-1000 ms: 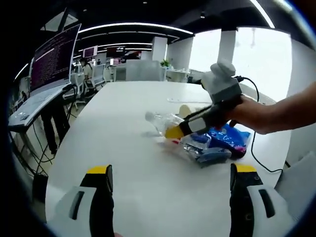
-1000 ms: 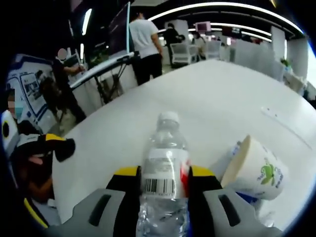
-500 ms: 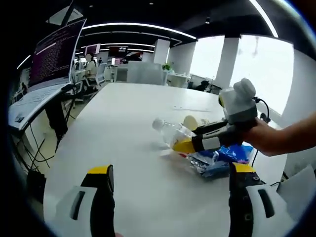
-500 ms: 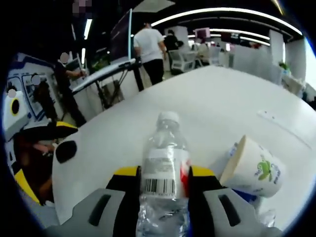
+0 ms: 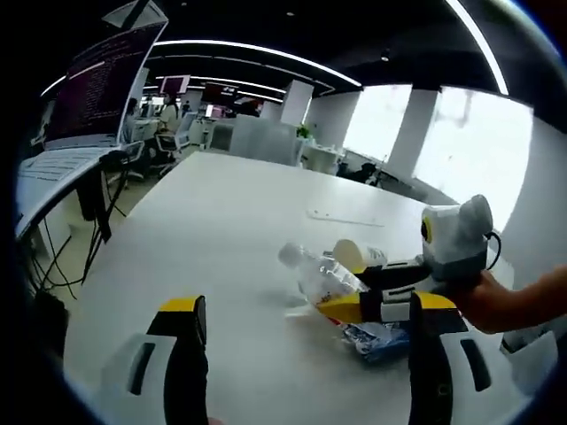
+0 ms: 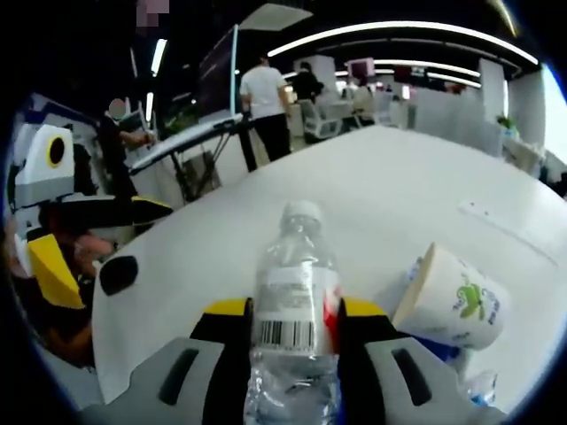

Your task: Arrange the tabletop items into an orderly group along one side of the table until the central work area is clear of visible clutter.

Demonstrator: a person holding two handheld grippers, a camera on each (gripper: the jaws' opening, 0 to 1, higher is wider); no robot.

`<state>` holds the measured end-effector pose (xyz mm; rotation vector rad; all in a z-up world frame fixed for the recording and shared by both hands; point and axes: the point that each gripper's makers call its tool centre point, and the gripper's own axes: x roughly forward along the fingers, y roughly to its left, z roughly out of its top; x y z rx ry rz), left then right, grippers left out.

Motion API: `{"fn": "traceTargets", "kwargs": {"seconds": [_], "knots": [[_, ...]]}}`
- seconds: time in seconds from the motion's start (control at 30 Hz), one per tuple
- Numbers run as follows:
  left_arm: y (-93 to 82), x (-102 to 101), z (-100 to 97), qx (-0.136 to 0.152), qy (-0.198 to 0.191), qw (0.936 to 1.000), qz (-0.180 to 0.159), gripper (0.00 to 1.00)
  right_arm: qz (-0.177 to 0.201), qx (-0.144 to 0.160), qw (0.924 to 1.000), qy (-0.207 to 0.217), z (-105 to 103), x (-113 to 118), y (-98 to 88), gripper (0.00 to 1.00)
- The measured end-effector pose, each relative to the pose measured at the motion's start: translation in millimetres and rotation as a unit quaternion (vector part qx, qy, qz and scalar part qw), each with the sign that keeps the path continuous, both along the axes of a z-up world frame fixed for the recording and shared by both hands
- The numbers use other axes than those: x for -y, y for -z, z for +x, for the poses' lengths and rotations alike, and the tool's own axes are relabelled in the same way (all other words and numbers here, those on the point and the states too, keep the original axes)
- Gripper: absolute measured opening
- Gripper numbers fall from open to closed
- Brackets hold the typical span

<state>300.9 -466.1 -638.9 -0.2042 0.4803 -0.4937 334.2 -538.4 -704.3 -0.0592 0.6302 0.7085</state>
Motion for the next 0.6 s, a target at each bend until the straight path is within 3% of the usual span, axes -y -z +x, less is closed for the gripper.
{"fn": "traceTargets", "kwargs": {"seconds": [0.6], "knots": [[15.4,14,33.0,-0.028,-0.016,0.9976,-0.061,0.90,0.009,0.019,0.9998,0.004,-1,3,-3.7,0.33]]}}
